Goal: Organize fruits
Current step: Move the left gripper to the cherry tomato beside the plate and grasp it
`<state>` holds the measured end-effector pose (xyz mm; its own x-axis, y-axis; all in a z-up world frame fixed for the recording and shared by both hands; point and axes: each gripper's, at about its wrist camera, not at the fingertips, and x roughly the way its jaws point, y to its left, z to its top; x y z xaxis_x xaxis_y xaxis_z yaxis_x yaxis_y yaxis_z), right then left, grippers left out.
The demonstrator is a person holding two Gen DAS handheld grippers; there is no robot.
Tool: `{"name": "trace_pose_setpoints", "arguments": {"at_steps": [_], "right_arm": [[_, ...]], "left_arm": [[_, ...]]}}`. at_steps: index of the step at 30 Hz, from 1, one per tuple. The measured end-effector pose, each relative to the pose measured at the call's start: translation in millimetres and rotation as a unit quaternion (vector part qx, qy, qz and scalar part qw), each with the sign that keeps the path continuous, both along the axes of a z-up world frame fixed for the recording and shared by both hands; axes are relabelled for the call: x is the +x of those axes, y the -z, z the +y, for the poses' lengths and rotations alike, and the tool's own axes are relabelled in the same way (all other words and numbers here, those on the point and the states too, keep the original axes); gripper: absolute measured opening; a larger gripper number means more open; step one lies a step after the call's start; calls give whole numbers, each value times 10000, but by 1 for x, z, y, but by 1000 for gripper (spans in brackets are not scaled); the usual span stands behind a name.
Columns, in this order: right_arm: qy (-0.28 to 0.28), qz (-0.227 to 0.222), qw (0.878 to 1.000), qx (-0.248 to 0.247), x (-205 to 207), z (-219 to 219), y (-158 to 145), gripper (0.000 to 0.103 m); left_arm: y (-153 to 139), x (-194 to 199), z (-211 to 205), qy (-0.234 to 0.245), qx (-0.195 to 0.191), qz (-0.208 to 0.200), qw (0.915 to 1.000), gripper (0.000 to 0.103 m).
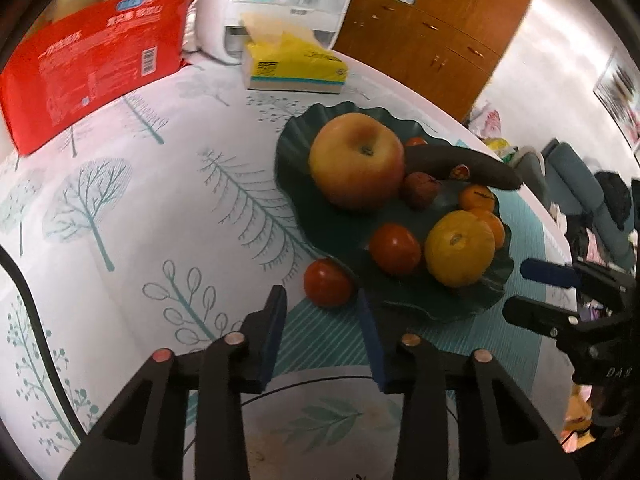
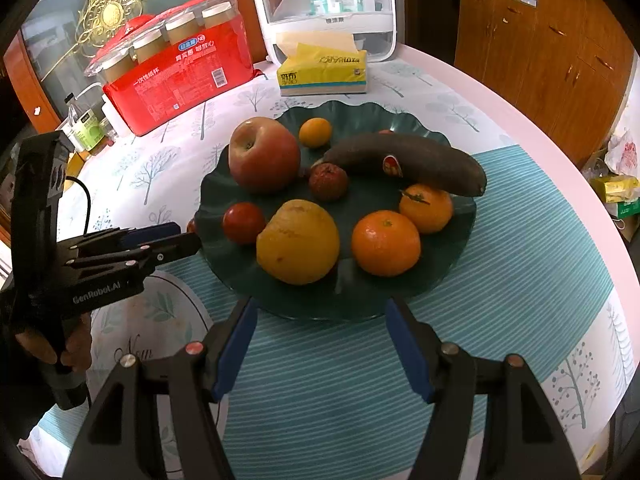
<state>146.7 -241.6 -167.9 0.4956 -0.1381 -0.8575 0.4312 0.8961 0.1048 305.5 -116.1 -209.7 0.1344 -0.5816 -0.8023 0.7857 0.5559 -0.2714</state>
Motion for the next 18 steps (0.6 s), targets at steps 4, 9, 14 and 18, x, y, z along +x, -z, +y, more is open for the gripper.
{"name": "trace_pose_setpoints", "arguments": {"at_steps": [4,9,14,18], "right_arm": [[-24,24,10000,-17,1,2,1,67],[-54,70,10000,-41,2,4,3,67],[-34,101,9999,-56,2,6,3,67],[-41,112,9999,-52,2,7,4,67]], "left_arm": [[3,-2,-1,203,24,-24,9998,32],[6,-12,-3,490,55,-296,9983,32],[7,-18,-9,615,140,-541,9965,32],[6,-19,-10,636,190,-642,9957,32]]}}
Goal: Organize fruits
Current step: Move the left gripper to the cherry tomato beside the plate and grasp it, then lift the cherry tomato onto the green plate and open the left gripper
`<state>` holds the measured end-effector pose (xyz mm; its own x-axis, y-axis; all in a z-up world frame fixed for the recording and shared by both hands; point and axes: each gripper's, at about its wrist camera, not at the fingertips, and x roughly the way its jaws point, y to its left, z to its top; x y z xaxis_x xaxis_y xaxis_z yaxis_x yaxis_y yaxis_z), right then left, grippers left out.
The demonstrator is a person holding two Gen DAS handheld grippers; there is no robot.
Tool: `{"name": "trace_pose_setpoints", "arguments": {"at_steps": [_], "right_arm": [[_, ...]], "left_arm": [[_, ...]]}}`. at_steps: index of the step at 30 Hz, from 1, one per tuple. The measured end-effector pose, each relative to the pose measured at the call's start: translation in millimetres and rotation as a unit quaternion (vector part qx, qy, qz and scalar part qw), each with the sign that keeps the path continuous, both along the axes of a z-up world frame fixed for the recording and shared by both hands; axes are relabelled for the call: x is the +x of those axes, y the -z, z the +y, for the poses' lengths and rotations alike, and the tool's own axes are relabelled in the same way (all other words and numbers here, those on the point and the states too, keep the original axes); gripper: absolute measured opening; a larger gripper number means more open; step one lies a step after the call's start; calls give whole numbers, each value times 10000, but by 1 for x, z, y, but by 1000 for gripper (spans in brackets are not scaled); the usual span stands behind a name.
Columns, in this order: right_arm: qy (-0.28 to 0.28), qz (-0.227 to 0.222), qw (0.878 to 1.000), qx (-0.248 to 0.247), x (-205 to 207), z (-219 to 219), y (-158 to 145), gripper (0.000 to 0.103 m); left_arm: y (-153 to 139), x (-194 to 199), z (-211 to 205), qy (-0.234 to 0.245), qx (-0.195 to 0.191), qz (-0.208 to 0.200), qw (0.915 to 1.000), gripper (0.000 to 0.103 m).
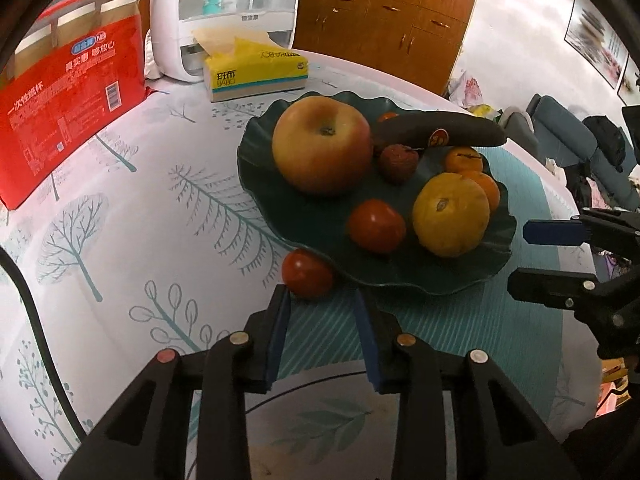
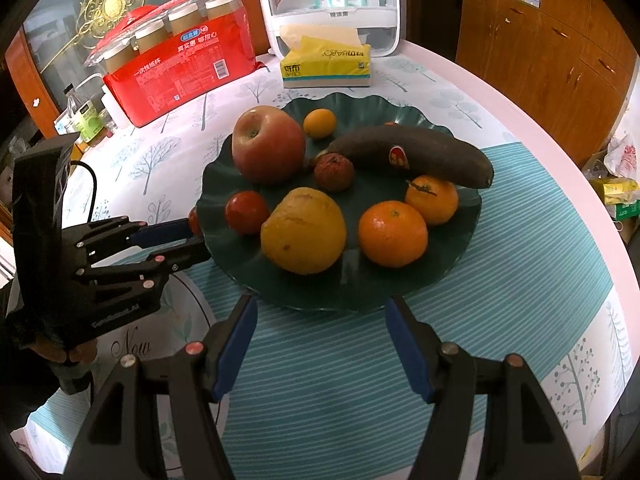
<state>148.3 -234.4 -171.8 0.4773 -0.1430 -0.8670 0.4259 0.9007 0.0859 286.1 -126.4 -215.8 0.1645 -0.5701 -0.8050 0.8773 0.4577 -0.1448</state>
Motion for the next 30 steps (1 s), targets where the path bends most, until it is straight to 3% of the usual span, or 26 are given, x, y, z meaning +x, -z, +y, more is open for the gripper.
{"name": "trace_pose_setpoints", "arguments": {"at_steps": [2,5,17,30], "right_arm": [[-23,11,10000,0,0,1,1,67],[-62,37,10000,-8,1,4,2,67],[-87,33,10000,25,0,5,2,67],[-268,-94,9995,166,-2,1,0,67]], "left_arm": [[0,0,-2,-7,45,-74,10000,31],[-1,1,-3,-141,135,-232,9995,21],[-1,6,0,-267,204,-343,9988,20],[-20,-2,27,-914,353,-488,9940,20]]}}
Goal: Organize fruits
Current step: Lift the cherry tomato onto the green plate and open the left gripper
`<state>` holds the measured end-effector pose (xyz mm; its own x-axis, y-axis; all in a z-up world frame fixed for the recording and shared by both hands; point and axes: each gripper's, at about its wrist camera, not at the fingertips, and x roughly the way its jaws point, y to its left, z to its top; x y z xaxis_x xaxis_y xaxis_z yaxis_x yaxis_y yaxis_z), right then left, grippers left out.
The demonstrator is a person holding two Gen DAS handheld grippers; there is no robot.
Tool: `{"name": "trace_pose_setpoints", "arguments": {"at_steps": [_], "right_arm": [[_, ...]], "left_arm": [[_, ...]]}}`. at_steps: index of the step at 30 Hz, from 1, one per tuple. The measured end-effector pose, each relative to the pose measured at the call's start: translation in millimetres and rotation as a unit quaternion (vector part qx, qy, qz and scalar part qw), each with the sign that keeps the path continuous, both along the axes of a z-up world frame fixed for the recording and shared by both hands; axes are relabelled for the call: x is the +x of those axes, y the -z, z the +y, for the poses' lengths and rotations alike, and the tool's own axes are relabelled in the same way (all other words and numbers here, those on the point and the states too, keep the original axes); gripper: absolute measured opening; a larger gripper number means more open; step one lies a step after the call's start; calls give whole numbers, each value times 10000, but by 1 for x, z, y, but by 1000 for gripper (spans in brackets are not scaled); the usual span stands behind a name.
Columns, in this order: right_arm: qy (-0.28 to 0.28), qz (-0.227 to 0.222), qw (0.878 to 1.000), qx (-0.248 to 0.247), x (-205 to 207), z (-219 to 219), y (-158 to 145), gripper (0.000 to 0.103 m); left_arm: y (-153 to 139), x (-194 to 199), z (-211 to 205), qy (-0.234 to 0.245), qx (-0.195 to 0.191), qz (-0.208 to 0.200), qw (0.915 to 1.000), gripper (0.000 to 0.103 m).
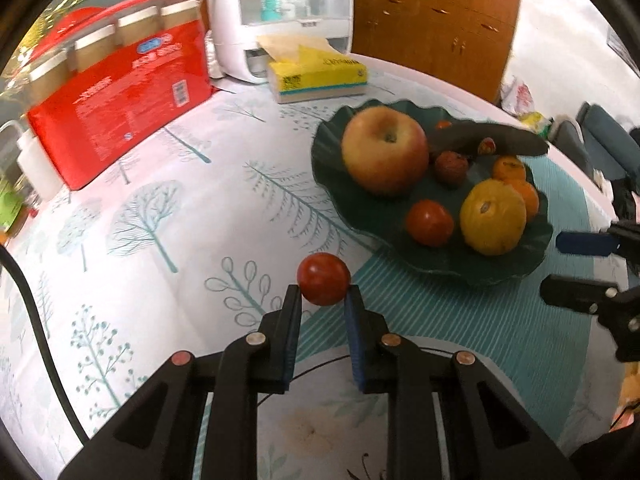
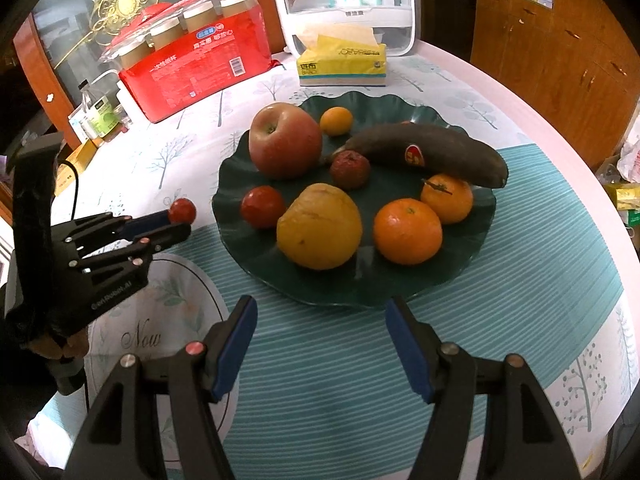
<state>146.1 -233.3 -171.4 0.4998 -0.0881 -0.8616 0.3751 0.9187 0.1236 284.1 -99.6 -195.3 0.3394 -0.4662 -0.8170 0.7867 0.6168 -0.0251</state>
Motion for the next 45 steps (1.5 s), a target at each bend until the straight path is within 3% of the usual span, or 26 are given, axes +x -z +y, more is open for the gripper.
{"name": "trace_pose_setpoints", "arguments": {"at_steps": [14,28,31,34,36,38,42,45], "right_arm": [[-586,-110,9981,182,-5,-26,-8,67],[-1348,-254,9902,246,-3,-85,-14,67],[-1386,-273,9896,278,-4,-97,-15,67],[-1436,-285,9887,315,-5,-106,-15,67],[-1462,-253,9883,340,-5,-110,-15,67],[-1497,-249,9877,373,-6,-112,-16,67],[-1521,-222,9873,412,-9,-108,-19,67],[-1537,-197,9869,449,-13,-101,-20,67]], "left_arm": [[-45,-23,-36,-480,-361,-142,9981,20],[-39,-38,-103,-1174,-312,231,9923,20],[-41,-40,-107,-1418,-356,309,9888,28],[-43,-40,-105,-1687,-421,392,9840,34],[-44,-41,-99,-1920,-480,502,9789,52],[-45,-42,-92,-2146,-459,554,9741,59],[-47,-51,-65,-2704,-384,808,9586,68],[-45,-61,-39,-3075,-307,967,9461,69]]}}
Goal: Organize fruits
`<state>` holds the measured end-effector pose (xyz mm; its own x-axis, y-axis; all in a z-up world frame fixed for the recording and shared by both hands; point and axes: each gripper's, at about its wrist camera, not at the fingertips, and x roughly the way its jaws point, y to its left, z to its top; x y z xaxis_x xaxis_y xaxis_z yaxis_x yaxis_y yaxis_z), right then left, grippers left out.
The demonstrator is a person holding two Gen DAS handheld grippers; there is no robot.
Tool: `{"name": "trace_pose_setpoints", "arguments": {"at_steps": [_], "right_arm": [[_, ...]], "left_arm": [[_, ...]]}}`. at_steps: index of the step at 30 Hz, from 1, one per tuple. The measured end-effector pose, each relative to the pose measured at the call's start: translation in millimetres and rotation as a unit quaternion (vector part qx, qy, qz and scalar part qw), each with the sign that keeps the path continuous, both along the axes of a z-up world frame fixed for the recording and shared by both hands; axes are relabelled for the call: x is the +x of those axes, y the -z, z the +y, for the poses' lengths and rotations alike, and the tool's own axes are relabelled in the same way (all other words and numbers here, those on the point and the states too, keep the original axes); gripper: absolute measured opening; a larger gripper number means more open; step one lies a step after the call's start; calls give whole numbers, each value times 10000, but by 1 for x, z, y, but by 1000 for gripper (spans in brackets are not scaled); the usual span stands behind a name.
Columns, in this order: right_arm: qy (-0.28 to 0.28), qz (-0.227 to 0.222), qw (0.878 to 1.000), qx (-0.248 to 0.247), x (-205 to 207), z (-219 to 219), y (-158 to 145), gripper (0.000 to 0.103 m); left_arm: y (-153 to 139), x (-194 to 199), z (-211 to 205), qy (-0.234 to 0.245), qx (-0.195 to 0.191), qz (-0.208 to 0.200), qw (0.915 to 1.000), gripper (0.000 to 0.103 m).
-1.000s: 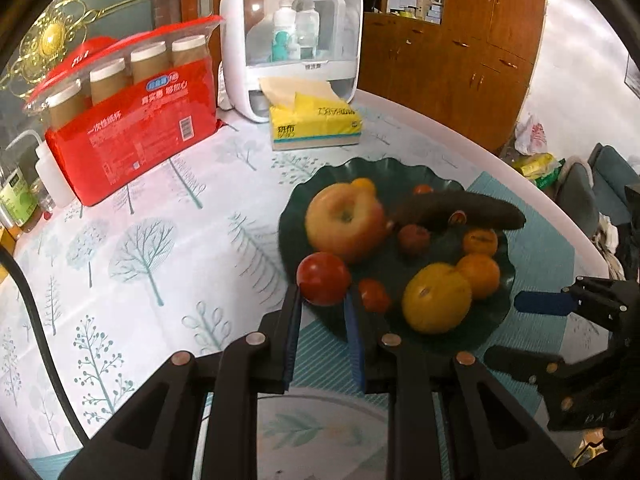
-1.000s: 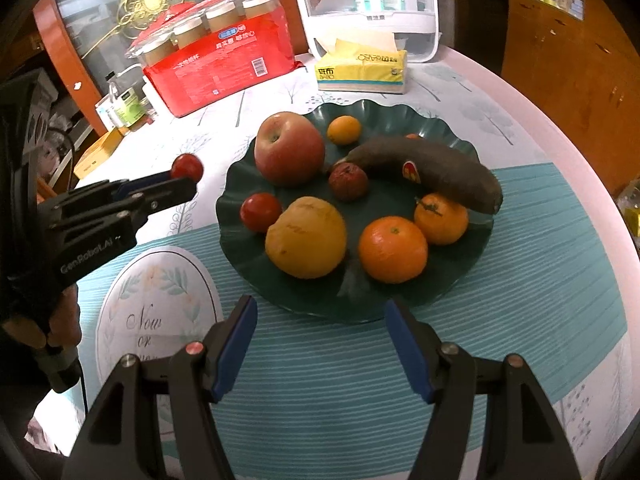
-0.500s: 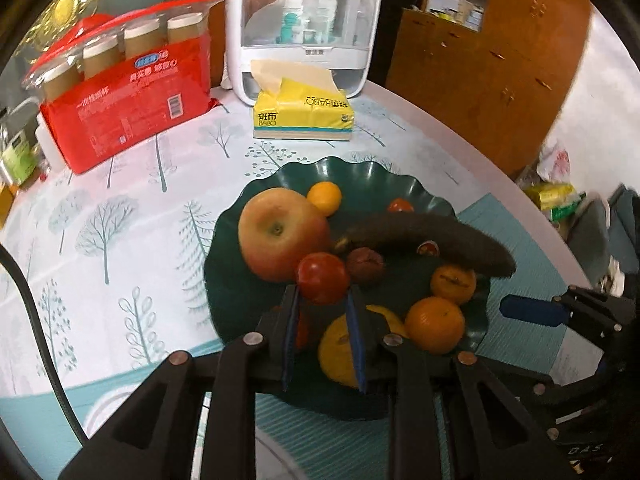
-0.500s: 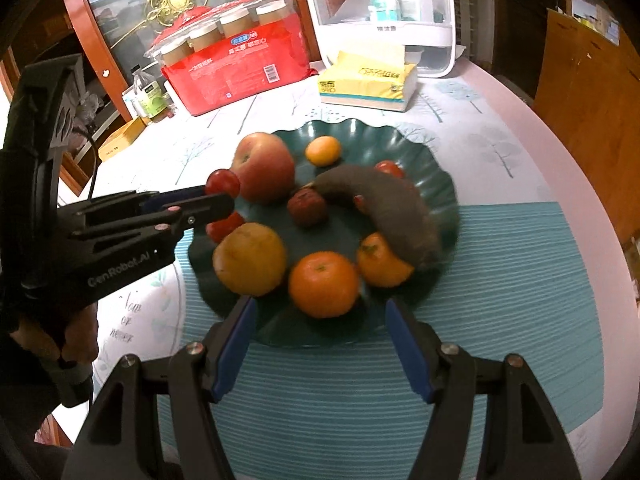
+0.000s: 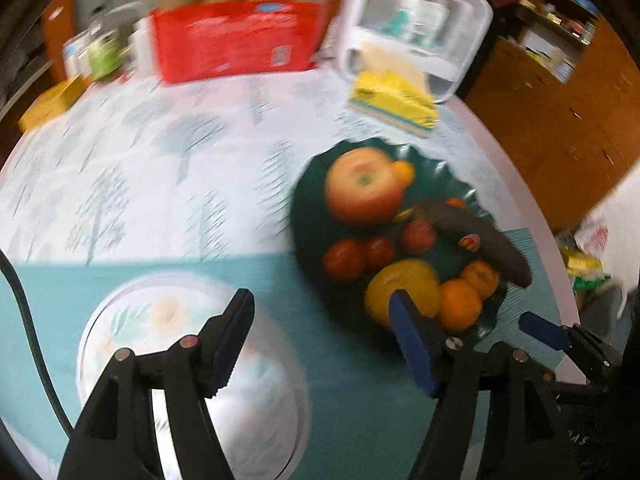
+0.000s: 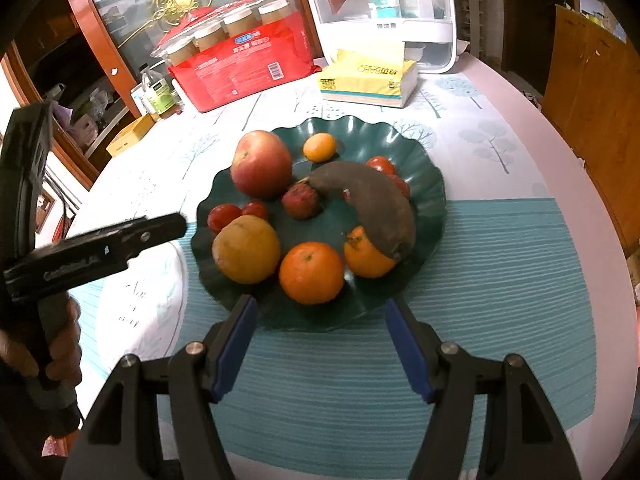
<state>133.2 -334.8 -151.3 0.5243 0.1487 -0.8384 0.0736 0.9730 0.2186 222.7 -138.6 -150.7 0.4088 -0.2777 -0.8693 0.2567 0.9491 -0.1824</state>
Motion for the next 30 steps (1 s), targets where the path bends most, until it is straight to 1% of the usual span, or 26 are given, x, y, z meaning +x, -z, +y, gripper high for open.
{"name": "trace_pose_setpoints", "arguments": {"at_steps": [2,5,8,10,14,18,21,22,24,27,30], "right_arm": [[-16,39,10000,41,-3,8,0,67],[-36,90,9999,118,-11,24,-1,68],[-48,147,9997,170,-19,43,-2,69],[-49,214,9996,198,-27,58,-5,70],[59,423,9989,167,-45,92,-16,77],[110,386,9992,90,-63,123,-36,82],[124,314,9993,136,-73,140,-56,87],[132,297,9994,130,-77,148,-65,88],[114,257,9995,132,-83,158,-80,93],[22,173,9998,58,-92,174,-102,98],[-94,110,9999,56,-100,187,-122,101]], "left_arm": [[3,-9,21,-284,111,204,9993,69],[5,-27,54,-623,97,474,9969,70],[1,-46,81,-718,258,559,9955,72],[-8,-61,100,-726,350,536,9953,72],[-31,-91,136,-705,357,388,9961,74],[-60,-115,173,-731,381,158,9965,88],[-83,-129,193,-679,465,-47,9966,95],[-91,-131,198,-668,470,-103,9966,95],[-109,-138,209,-690,423,-215,9965,101],[-132,-150,216,-675,409,-430,9960,102],[-150,-160,215,-666,402,-658,9948,102]]}}
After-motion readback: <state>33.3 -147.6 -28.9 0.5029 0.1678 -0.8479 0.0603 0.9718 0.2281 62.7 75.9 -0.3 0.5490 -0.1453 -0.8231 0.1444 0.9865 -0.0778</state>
